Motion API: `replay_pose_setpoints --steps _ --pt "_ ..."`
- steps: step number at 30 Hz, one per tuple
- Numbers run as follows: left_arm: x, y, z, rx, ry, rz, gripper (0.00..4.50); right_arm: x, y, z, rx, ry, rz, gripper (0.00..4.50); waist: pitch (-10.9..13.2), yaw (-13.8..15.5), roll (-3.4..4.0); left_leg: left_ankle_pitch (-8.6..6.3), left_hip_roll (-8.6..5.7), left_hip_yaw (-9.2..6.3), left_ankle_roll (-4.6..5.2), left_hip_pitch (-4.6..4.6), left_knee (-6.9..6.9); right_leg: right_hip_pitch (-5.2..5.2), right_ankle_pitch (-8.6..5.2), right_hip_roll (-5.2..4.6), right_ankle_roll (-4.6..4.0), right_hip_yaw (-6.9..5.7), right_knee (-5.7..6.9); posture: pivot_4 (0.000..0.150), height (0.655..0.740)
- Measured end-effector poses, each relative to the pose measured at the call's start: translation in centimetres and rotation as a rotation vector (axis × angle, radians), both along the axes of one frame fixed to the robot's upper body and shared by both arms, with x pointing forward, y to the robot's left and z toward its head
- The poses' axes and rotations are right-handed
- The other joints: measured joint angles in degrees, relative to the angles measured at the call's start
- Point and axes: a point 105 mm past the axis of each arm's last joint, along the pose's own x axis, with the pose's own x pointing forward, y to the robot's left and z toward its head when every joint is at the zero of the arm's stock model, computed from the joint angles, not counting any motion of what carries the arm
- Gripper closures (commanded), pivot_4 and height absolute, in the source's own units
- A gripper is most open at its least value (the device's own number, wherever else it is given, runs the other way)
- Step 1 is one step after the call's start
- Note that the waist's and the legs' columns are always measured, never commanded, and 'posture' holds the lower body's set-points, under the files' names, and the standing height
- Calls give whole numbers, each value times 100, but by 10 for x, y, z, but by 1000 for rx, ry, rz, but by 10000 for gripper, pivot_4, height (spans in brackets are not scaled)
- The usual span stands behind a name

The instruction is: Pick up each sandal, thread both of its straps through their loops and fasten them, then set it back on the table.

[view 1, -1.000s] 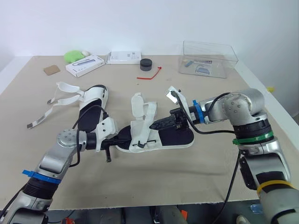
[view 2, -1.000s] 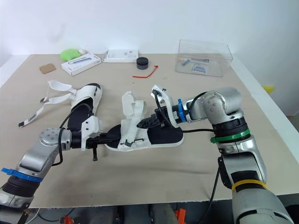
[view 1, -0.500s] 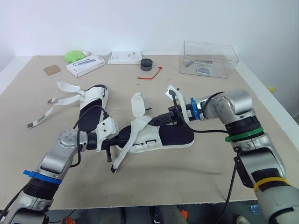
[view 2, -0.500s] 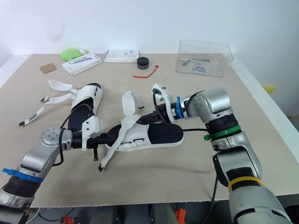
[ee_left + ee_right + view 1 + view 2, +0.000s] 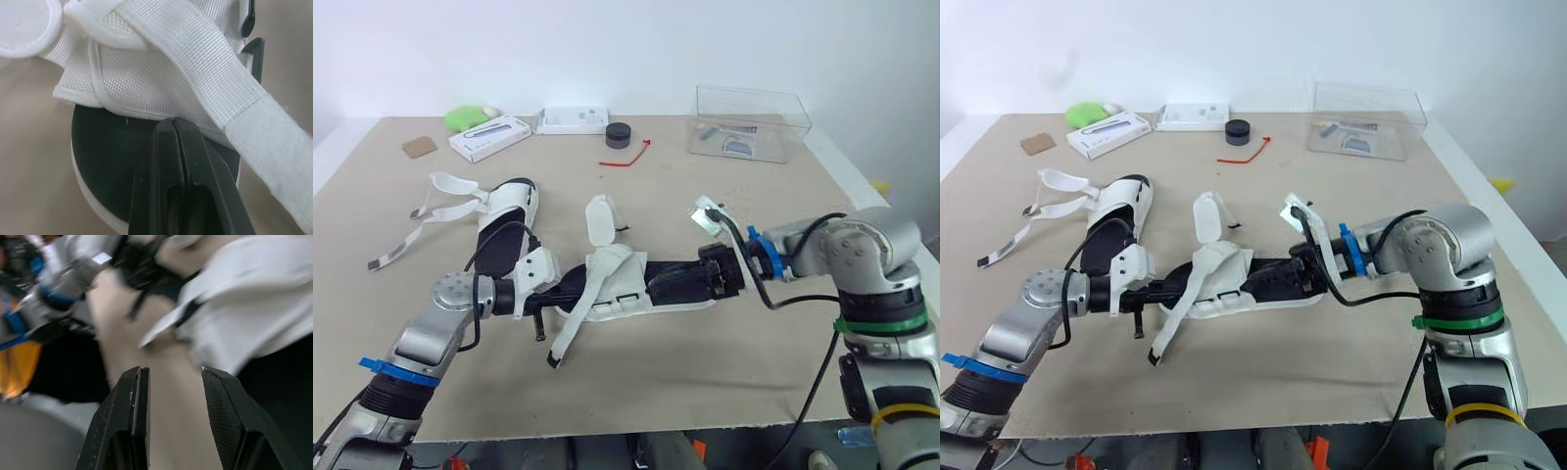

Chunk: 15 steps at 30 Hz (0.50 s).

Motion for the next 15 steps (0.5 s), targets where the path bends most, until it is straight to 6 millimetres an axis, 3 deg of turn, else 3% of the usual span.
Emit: replay_pose_setpoints --steps 4,7,15 --pt "0 0 0 1 6 -4 45000 -13 10 -7 22 18 57 26296 -1 7 -2 1 5 -6 2 5 1 5 1 6 -1 -6 1 1500 7400" --pt "0 -1 0 3 9 -9 45000 -20 23 -30 -4 65 62 26296 -1 7 -2 2 5 -4 2 3 2 4 0 6 -1 -3 1 1500 7400" --pt "1 -1 0 2 20 -23 45000 -18 48 -50 -49 48 31 26296 -2 6 -3 1 2 -1 1 0 2 3 2 0 -3 -3 0 1500 7400"
